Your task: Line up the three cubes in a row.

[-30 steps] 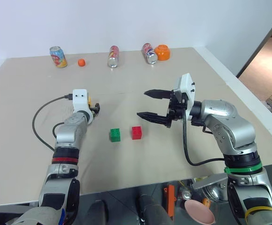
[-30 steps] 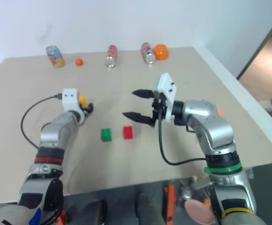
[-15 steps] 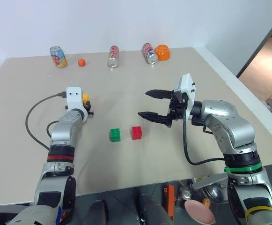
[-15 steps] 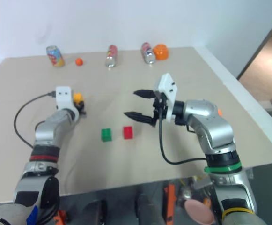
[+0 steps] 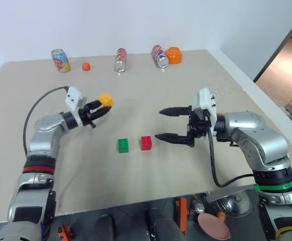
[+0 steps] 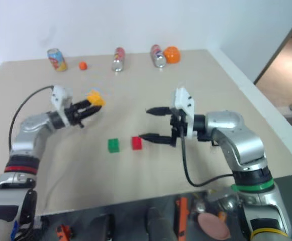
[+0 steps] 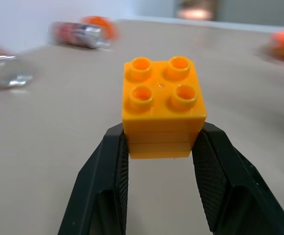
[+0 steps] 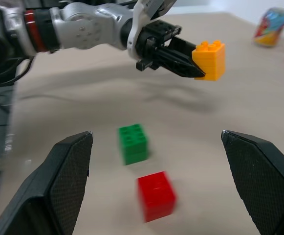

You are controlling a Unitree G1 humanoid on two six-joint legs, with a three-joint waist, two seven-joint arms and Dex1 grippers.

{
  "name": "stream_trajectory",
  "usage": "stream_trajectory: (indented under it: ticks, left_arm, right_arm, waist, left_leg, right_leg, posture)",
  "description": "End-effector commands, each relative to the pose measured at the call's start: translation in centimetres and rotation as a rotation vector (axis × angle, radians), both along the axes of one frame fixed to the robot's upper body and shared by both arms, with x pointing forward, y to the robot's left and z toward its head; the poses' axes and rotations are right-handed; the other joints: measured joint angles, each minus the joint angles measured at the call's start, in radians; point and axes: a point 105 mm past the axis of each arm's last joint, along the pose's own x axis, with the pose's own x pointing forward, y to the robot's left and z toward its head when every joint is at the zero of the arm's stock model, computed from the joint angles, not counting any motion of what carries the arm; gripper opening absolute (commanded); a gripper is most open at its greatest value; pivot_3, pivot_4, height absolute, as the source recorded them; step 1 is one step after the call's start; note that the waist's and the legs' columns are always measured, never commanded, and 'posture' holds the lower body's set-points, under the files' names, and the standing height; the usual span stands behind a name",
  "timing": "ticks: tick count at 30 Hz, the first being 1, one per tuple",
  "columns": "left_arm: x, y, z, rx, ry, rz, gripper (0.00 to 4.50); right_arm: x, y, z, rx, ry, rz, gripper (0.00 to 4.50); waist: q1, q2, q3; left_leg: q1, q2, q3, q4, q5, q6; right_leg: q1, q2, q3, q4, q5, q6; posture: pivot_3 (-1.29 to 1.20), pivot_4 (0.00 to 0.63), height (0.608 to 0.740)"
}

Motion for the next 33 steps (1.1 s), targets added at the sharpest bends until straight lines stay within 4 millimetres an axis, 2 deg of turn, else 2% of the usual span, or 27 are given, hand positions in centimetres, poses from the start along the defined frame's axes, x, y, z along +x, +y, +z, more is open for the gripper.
stream_trajectory:
  ticks: [1, 9, 12, 19, 25, 33]
  left_arm:
    - [-1.4, 0.7, 0.8, 0.060, -0.054, -0.128, 1.29]
    - [-1.5, 2.1, 0.8, 0.102, -0.049, -0.185, 1.29]
    - [-2.0, 2.2, -0.3, 0.163, -0.043, -0.214, 1.29]
    - [-4.6, 3.1, -3.4, 0.288, 0.018, -0.330, 1.29]
    - [-4.8, 3.8, -4.1, 0.303, 0.032, -0.317, 1.29]
    - [-5.2, 3.8, -5.2, 0.301, 0.066, -0.326, 1.29]
  right_arm:
    - [-2.0, 0.0, 1.8, 0.033, -0.024, 0.073, 4.35]
    - [-2.5, -0.1, 1.7, 0.033, -0.006, 0.069, 4.35]
    - [-2.4, -0.2, 1.6, 0.028, -0.005, 0.061, 4.35]
    - [-2.6, -0.4, 1.2, 0.013, 0.009, 0.057, 4.35]
    - [-2.4, -0.5, 0.9, 0.008, 0.010, 0.046, 4.35]
    - [-2.1, -0.4, 0.8, 0.008, 0.001, 0.035, 4.35]
  waist:
    - [0.000, 0.000, 0.000]
    - [0.001, 0.000, 0.000]
    - [0.001, 0.000, 0.000]
    - [0.000, 0.000, 0.000]
    - [0.003, 0.000, 0.000]
    - [0.002, 0.000, 0.000]
  left_leg:
    - [0.000, 0.000, 0.000, 0.000, 0.000, 0.000]
    - [0.000, 0.000, 0.000, 0.003, 0.000, 0.000]
    - [0.000, 0.000, 0.000, 0.003, 0.000, 0.000]
    - [0.000, 0.001, 0.001, 0.002, -0.001, 0.001]
    - [0.000, 0.001, 0.001, 0.003, 0.000, 0.001]
    - [0.000, 0.001, 0.001, 0.003, 0.000, 0.001]
  right_leg:
    - [0.000, 0.000, 0.000, 0.000, 0.000, 0.000]
    - [0.001, 0.000, 0.000, 0.000, -0.002, -0.003]
    - [0.001, 0.000, 0.000, 0.000, -0.001, -0.002]
    - [0.000, 0.000, 0.000, 0.000, -0.001, -0.002]
    - [0.000, 0.000, 0.000, 0.000, -0.003, -0.004]
    - [0.000, 0.000, 0.000, 0.000, -0.003, -0.004]
  posture:
    - [0.00, 0.150, 0.740]
    - [0.00, 0.150, 0.740]
    - [0.00, 0.150, 0.740]
    - [0.00, 0.150, 0.740]
    - [0.00, 0.150, 0.740]
    - [0.00, 0.150, 0.740]
